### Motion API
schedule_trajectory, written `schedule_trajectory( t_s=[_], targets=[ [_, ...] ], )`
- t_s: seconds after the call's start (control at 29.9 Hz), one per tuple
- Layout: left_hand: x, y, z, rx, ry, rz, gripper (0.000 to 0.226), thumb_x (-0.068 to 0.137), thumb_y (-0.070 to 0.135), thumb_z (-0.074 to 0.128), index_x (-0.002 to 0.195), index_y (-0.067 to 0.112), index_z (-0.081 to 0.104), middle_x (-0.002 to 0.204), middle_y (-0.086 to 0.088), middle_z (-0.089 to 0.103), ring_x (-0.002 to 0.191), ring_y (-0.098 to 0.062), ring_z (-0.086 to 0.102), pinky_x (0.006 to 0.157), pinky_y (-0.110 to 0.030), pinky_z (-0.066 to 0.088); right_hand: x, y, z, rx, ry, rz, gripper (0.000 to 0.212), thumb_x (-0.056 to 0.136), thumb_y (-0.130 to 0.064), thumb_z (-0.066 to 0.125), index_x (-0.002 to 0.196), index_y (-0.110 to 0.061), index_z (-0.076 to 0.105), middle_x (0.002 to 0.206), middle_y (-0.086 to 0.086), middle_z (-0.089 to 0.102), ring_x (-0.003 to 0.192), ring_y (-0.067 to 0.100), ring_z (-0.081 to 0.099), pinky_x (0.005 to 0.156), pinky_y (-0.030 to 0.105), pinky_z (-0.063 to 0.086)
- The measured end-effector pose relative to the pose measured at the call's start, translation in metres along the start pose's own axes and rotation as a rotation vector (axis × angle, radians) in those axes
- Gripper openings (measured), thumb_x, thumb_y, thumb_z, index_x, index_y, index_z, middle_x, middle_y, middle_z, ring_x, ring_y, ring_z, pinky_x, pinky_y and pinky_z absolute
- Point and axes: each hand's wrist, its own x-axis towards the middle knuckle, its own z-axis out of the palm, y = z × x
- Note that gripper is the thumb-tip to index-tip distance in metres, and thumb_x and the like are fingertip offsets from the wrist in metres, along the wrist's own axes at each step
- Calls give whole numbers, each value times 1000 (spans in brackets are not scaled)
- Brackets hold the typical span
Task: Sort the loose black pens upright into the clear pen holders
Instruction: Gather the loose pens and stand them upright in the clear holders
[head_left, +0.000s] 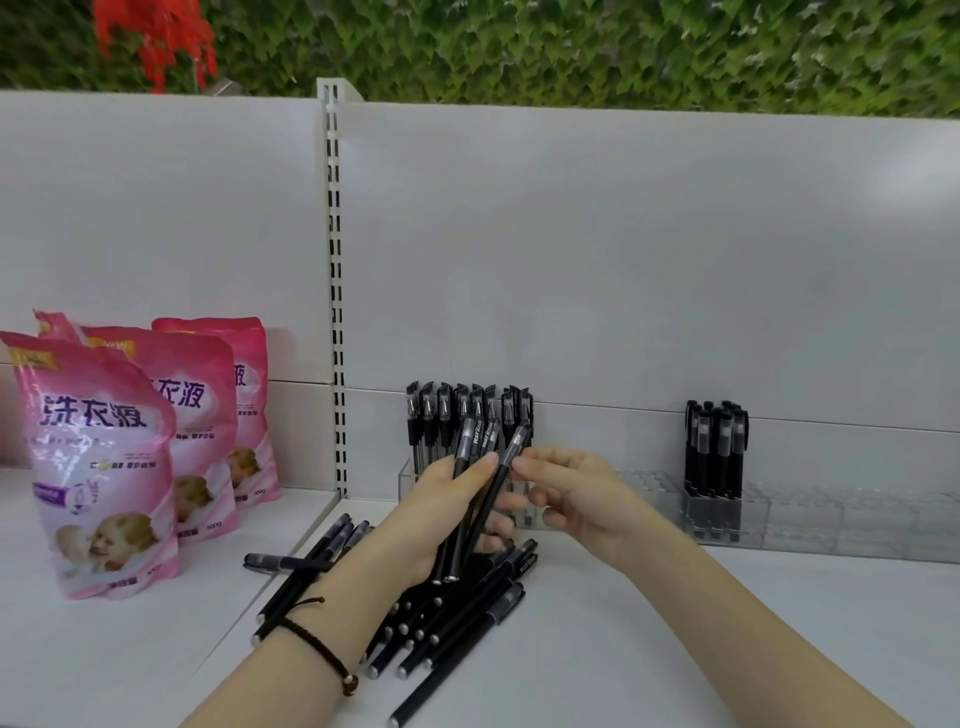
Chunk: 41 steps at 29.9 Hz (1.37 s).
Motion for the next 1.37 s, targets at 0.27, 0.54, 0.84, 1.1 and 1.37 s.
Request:
schedule_trajectory(
  t_s=[0.27, 0.54, 0.84, 1.1, 1.37],
  targets=[
    [6, 3, -10, -203, 161, -7, 21, 98, 32, 53, 101, 12, 47, 62, -1, 51, 42, -8, 39, 35, -19, 34, -7, 0, -12, -849, -178, -98, 10, 84, -16, 72, 93, -20, 70, 76, -12, 61, 56, -1, 48, 52, 13, 37],
    [4, 2, -9, -210, 158, -36, 22, 99, 31, 52, 104, 11, 45, 61, -1, 50, 42, -8, 38, 34, -18, 33, -7, 6, -23, -1165, -371, -85, 21, 84, -24, 71, 103, -33, 69, 108, -3, 66, 99, 16, 60, 93, 33, 47],
    [-1, 1, -9, -145, 116, -30, 24, 92, 26, 62, 98, 3, 58, 61, 0, 52, 46, -8, 45, 39, -17, 39, -4, 6, -33, -1195, -347, -108, 17, 84, -21, 71, 101, -21, 74, 101, -3, 68, 95, 15, 60, 80, 19, 44],
    [-9, 7, 1, -20, -74, -94, 15, 98, 19, 54, 95, 5, 56, 101, -19, 73, 94, -30, 71, 86, -46, 57, -10, -17, -47, -591, -370, -134, 22, 83, -5, 72, 104, -10, 74, 100, 9, 73, 91, 12, 64, 88, 22, 51],
    [-8, 2, 2, 25, -209, -198, 35, 95, 37, 55, 108, 5, 61, 94, -19, 72, 63, -20, 65, 50, -27, 54, -4, -16, -42, -426, -262, -216, 27, 82, -3, 72, 109, -9, 68, 93, 9, 69, 84, 13, 61, 70, 24, 48]
  ],
)
